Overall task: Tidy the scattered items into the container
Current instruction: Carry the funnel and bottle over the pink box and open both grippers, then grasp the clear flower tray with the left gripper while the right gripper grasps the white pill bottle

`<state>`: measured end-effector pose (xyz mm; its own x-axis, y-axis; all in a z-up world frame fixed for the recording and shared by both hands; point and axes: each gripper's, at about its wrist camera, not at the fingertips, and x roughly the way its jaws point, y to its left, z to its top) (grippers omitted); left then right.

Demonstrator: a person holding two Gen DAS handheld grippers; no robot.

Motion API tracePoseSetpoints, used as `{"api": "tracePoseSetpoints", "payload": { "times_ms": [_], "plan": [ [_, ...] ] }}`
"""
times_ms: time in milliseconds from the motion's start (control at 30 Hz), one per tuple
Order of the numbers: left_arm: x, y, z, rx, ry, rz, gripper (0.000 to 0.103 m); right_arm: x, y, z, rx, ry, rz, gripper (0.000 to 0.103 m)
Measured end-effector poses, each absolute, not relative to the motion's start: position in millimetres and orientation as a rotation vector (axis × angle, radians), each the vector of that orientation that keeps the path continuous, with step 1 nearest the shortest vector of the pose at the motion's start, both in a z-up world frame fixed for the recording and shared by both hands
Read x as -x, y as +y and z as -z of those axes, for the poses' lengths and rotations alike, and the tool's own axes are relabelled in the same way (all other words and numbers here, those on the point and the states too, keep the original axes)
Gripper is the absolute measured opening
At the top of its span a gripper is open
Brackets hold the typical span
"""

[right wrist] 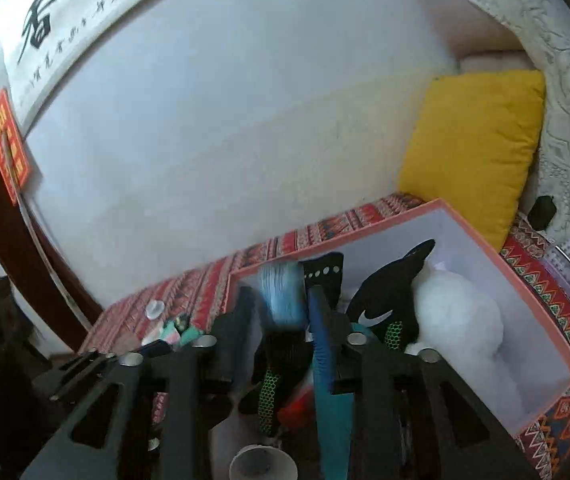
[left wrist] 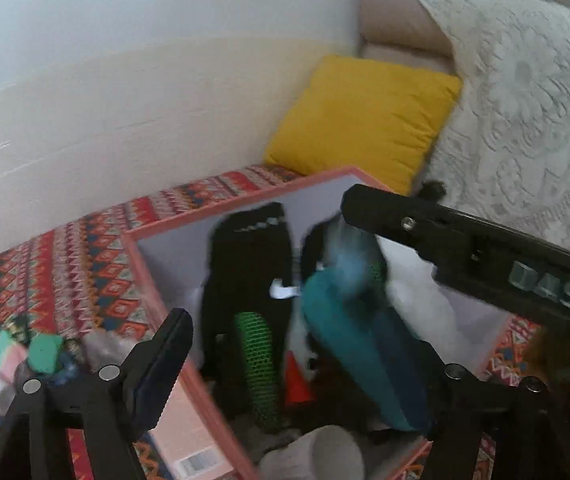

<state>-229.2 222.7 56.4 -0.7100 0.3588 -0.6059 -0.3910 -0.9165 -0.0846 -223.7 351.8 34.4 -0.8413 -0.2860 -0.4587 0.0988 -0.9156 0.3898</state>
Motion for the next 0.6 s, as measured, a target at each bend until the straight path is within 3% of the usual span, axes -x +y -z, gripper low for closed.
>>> {"api": "tracePoseSetpoints", "payload": {
  "times_ms": [33, 67, 200, 367, 500, 600],
  "plan": [
    [227.8, 215.9, -59.2, 0.898, 0.041, -2.592, 0.081, 222.4, 349.5, -36.0, -0.753, -0.523, 2.796, 0.081],
    [224.8, 203.1, -61.6, 0.896, 0.004, -2.608, 0.081, 221.0, 347.1, -37.7, -0.731, -0.52, 2.807, 0.086],
    [200.3, 135.1, -61.8, 0.908, -0.14, -2.702, 0.082, 210.7, 337.4, -48.0, -0.664, -0.523, 2.784, 0.086],
    [150.5, 53.4, -36.8, 0.963, -0.08, -2.878, 0.082, 192.2, 310.1, -59.7, -0.624, -0.473, 2.746, 0.086],
    [117.0, -13.5, -3.8, 1.051, -0.084, -3.006, 0.084, 195.3, 250.1, -51.7, -0.682, -0.363, 2.635, 0.086],
    [105.4, -61.2, 25.6, 1.144, -0.203, -3.058, 0.084, 196.2, 192.0, -35.5, -0.752, -0.273, 2.545, 0.086]
  ]
}}
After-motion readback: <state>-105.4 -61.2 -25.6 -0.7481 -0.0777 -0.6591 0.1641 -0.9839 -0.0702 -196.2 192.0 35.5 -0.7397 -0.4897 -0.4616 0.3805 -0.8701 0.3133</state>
